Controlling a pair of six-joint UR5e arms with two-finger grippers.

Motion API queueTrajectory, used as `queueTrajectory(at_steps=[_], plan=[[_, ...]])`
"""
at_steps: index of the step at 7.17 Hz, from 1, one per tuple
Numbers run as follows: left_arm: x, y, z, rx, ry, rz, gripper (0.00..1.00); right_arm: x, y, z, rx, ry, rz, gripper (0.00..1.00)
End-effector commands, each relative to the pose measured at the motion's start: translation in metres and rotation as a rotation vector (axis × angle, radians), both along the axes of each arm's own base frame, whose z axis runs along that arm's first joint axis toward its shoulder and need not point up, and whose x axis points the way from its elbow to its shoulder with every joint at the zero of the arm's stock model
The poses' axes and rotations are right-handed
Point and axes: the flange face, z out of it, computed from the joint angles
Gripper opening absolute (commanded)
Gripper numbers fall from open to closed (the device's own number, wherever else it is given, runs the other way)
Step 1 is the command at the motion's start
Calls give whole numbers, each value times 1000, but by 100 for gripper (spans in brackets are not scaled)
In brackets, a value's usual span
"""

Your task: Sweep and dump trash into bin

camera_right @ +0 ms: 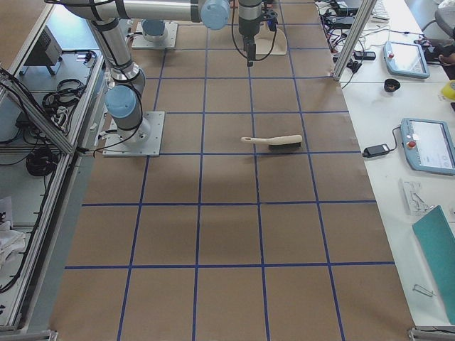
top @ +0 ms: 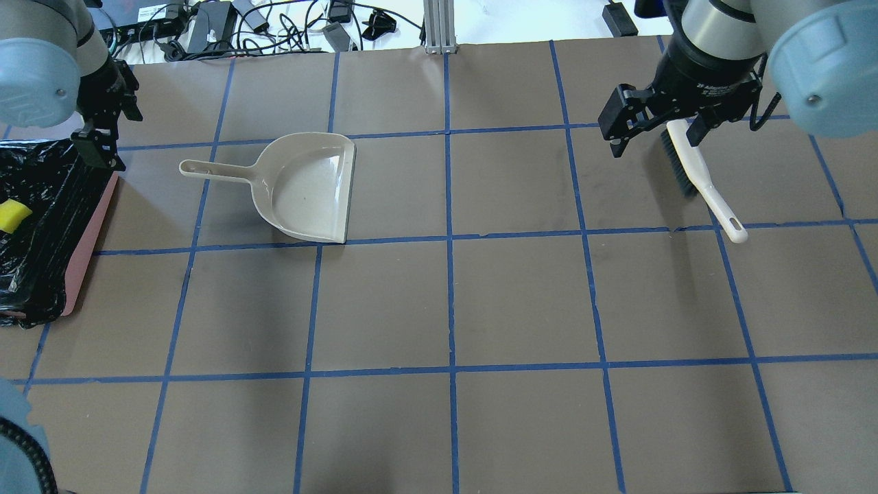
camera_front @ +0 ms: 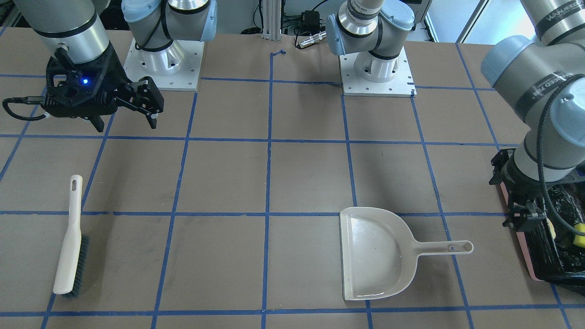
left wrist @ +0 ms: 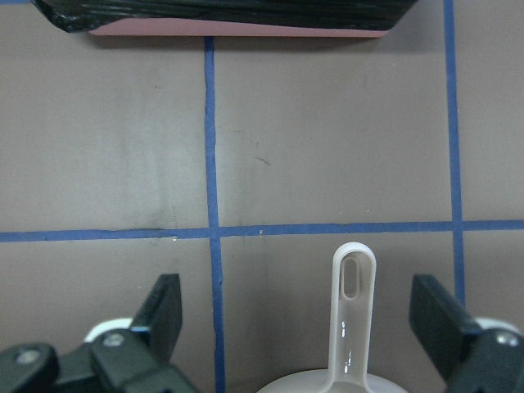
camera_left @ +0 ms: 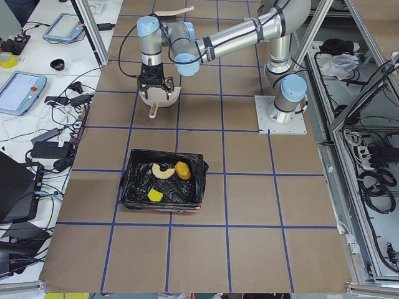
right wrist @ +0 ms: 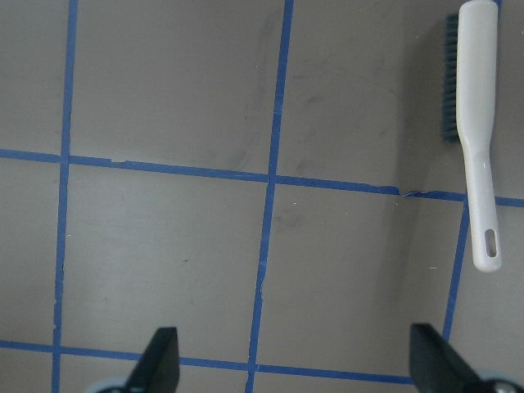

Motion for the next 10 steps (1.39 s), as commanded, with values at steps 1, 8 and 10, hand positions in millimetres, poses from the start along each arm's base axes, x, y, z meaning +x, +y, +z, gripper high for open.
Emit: queueTrajectory(at_steps=[1,8,10], plan=[[-9,40,26,12,-40,-70,100,1,1,2,1,-12,-28,100],[-137,126,95,139,-96,-832,99,0,6,15,-19,-6,-81,100],[-173,129,96,143,-46,-1088,98,0,9,14,-6,-4,-79,100]])
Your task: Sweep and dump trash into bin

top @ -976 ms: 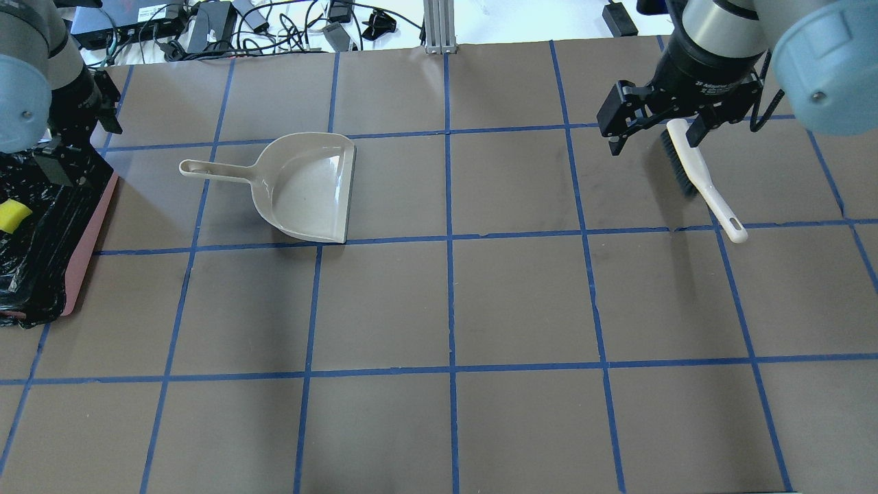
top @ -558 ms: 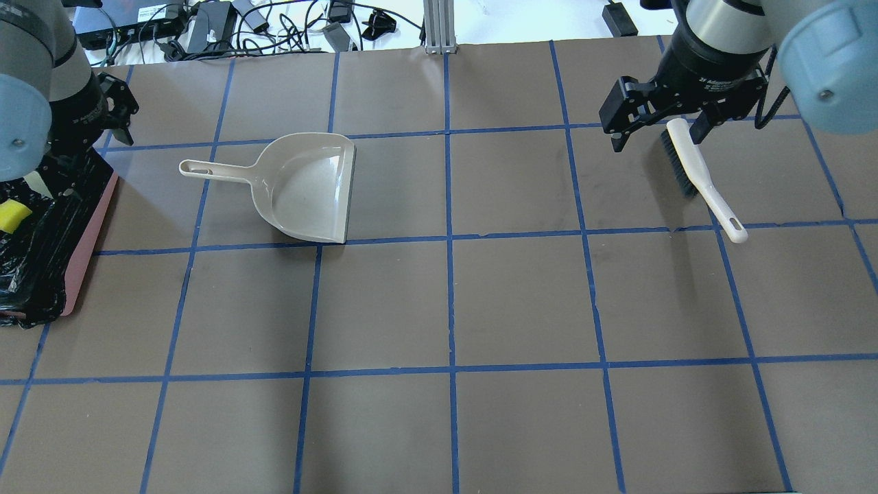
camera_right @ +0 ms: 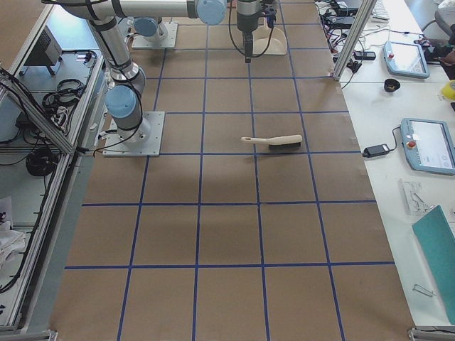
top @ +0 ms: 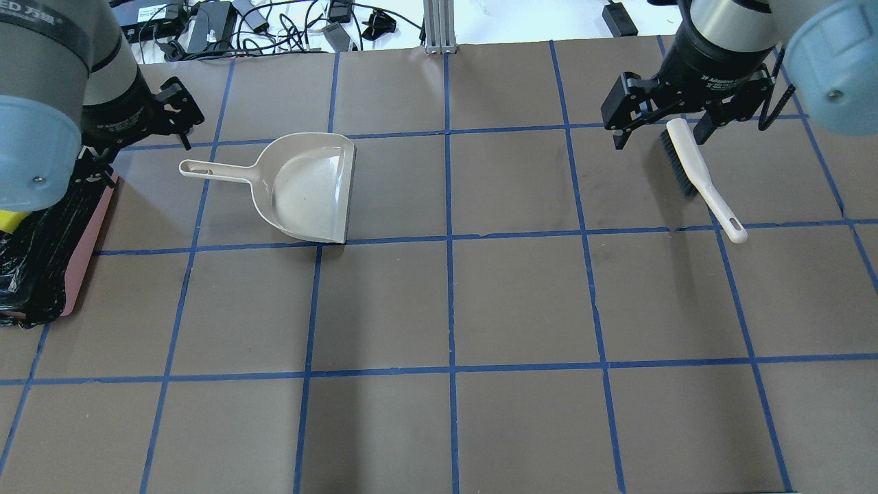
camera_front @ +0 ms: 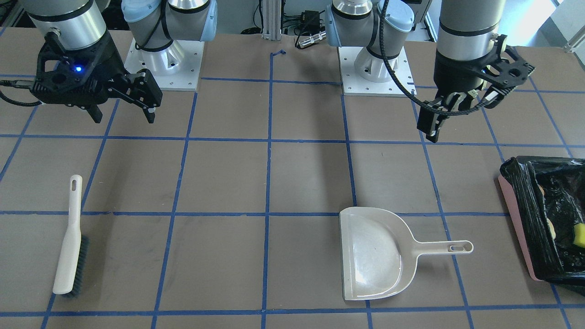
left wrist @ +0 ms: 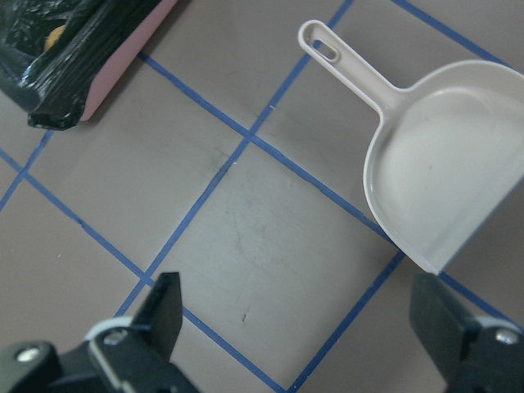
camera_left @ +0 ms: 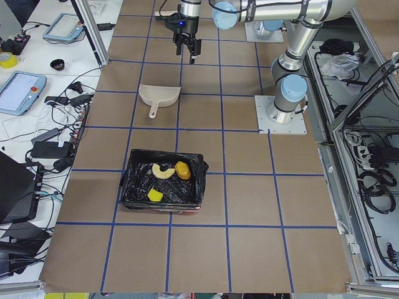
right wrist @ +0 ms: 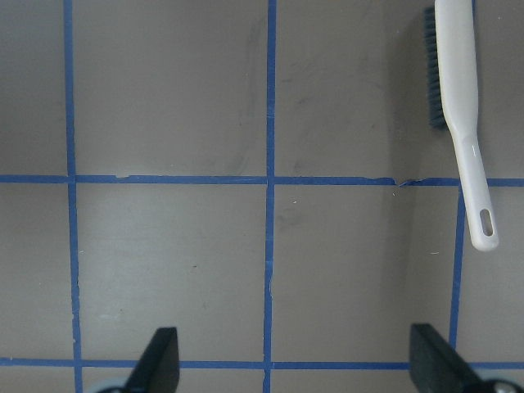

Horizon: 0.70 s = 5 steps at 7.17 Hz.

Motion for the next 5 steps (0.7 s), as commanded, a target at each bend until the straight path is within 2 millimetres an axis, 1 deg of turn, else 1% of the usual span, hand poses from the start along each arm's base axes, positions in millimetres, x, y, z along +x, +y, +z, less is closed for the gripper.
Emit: queueTrajectory(at_steps=[1,2,3,4,5], plan=[[-41,2,-3,39,29,-266,100,0,2,-2,17,3,0,100],[-50,6,0,39,58,-323,100,0,1,-3,18,3,1,100],[-60,7,-4,43,149,-381,100,0,2,-2,17,3,1,100],[-61,8,-1,36,161,-394,100,0,2,-2,17,1,1,100],[-67,10,2,32,214,-450,100,0,2,-2,17,1,1,100]])
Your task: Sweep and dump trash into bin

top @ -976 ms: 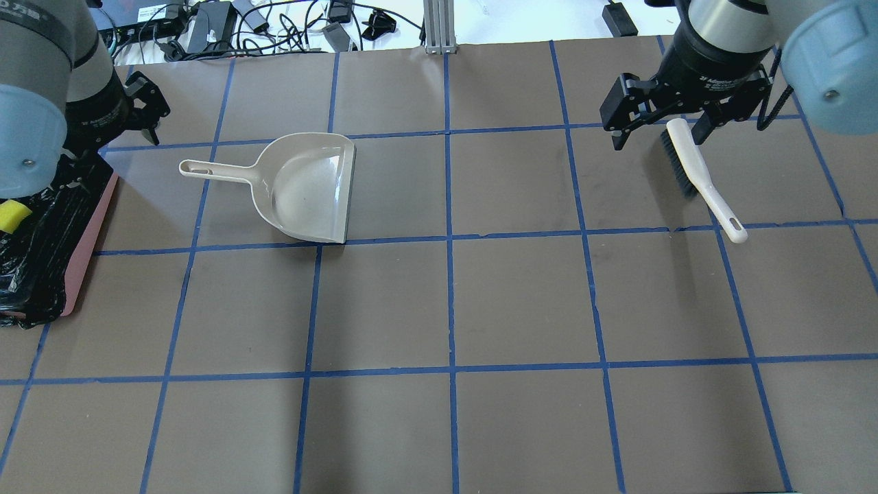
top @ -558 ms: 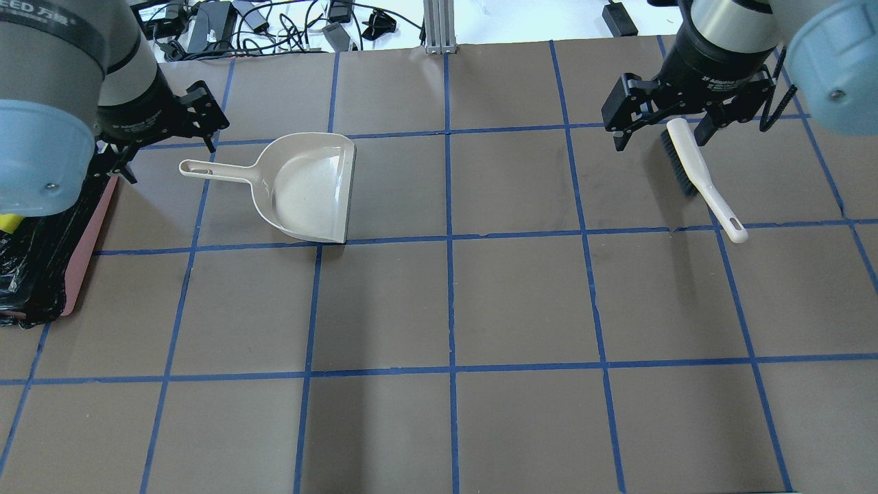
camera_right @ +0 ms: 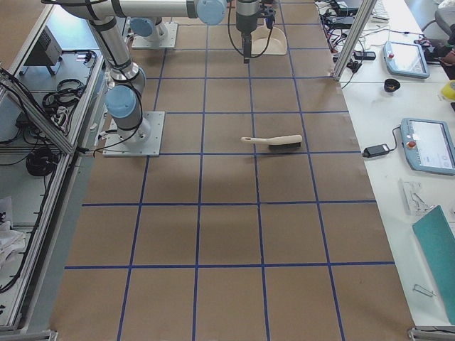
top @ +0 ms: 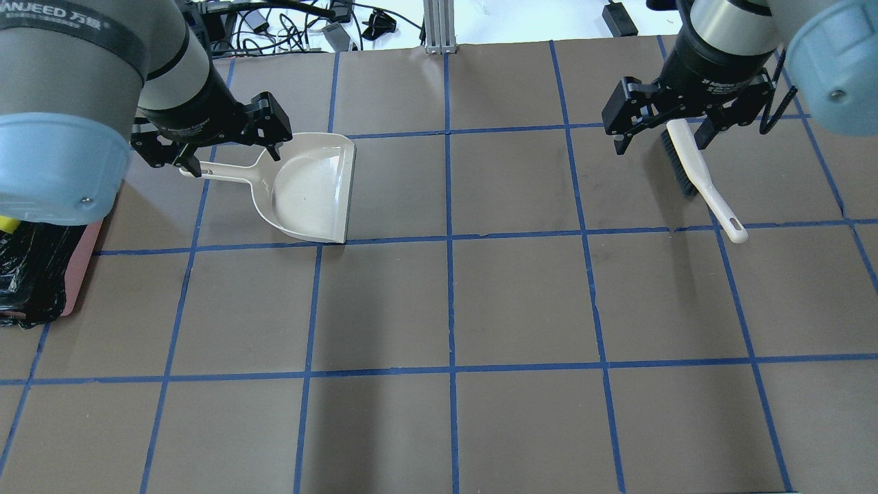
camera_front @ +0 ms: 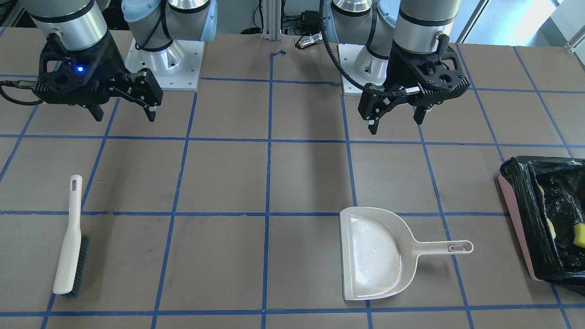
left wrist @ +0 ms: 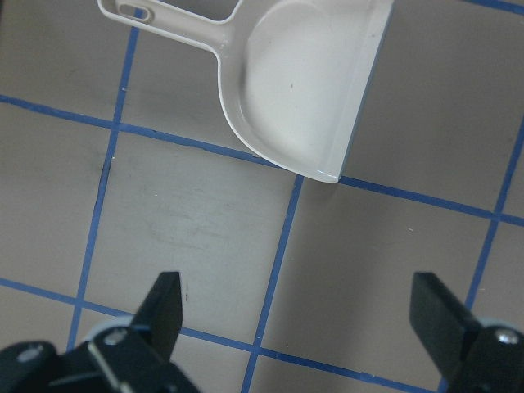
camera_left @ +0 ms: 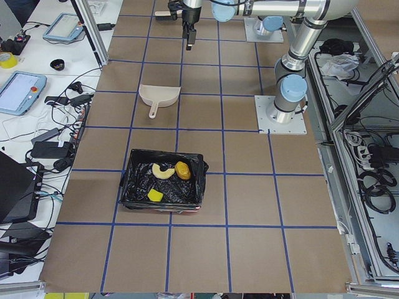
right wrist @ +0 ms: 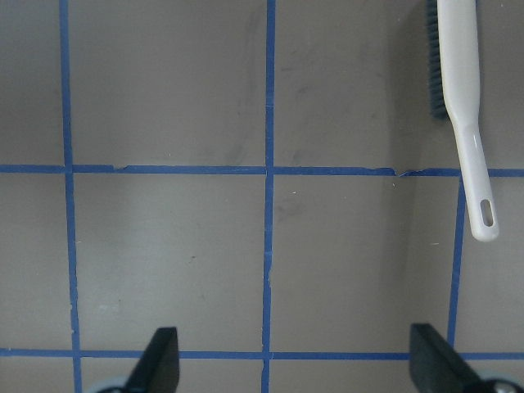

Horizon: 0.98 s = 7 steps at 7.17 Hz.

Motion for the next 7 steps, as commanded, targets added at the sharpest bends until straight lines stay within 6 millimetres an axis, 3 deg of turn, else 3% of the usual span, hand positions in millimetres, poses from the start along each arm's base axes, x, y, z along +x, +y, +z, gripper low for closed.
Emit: queueTrajectory(at_steps=[1,7], plan=[[-7,4,3,9,42,-181,100,0,0,0,0,-1,-1,100],[5,8,-7,73,-94,-255,100,-1,0,-3,6,-1,-3,100]])
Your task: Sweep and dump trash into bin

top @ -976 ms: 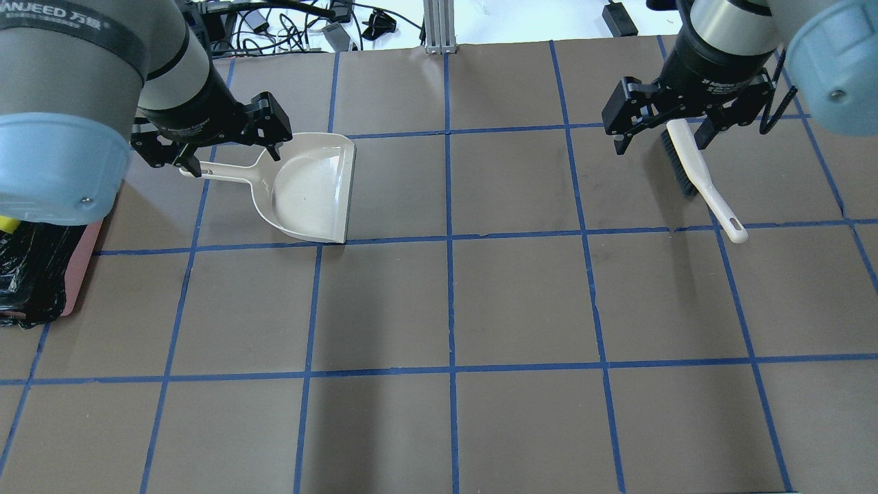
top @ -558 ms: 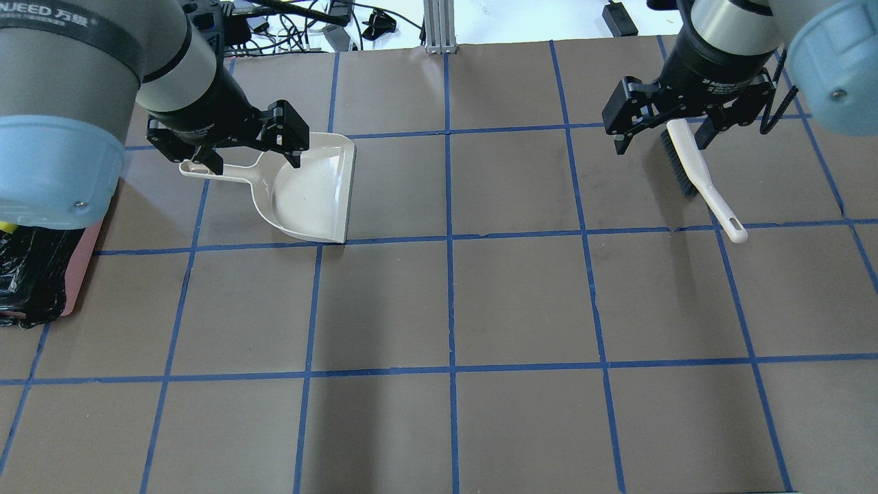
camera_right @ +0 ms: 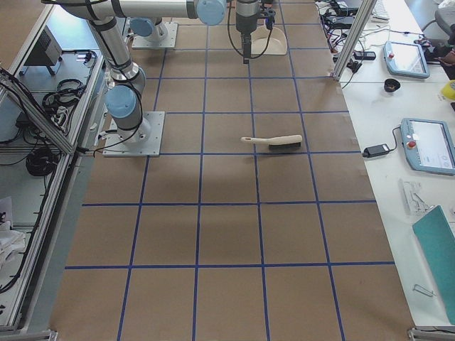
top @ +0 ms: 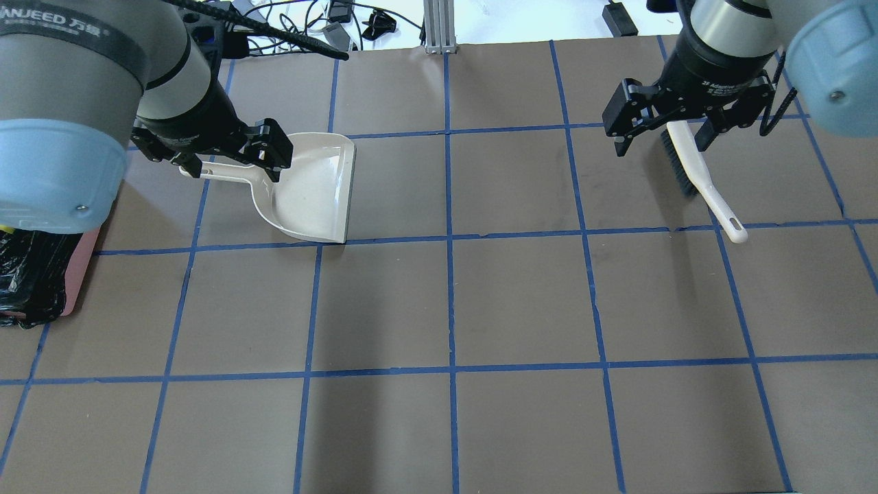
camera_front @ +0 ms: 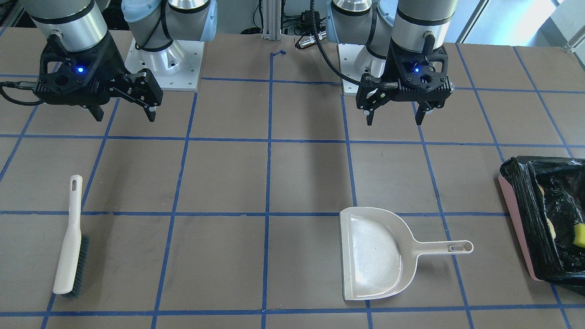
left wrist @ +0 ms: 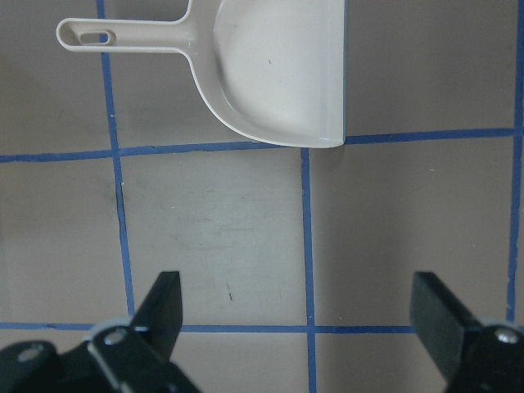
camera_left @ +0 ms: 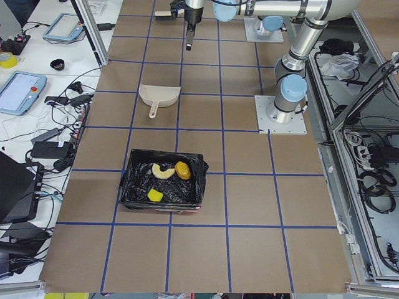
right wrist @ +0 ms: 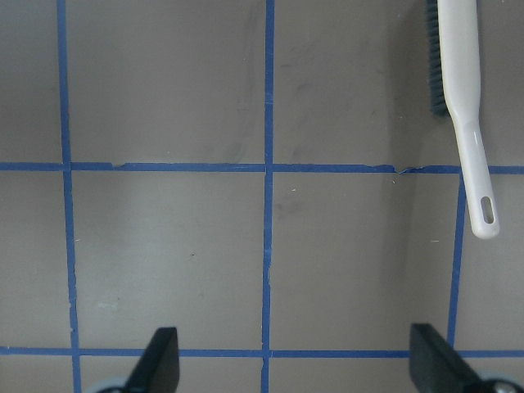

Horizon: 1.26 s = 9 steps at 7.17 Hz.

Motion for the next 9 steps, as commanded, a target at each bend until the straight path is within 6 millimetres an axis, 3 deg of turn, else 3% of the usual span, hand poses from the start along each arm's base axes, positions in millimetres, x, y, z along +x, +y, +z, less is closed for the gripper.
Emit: queueTrajectory(at_steps=[1,9], plan=[[-4,0,-7,32,7,-10,100,1,0,1,-3,-1,0,100],[-9,6,2,16,32,-9,100,0,2,5,-10,1,-1,100]])
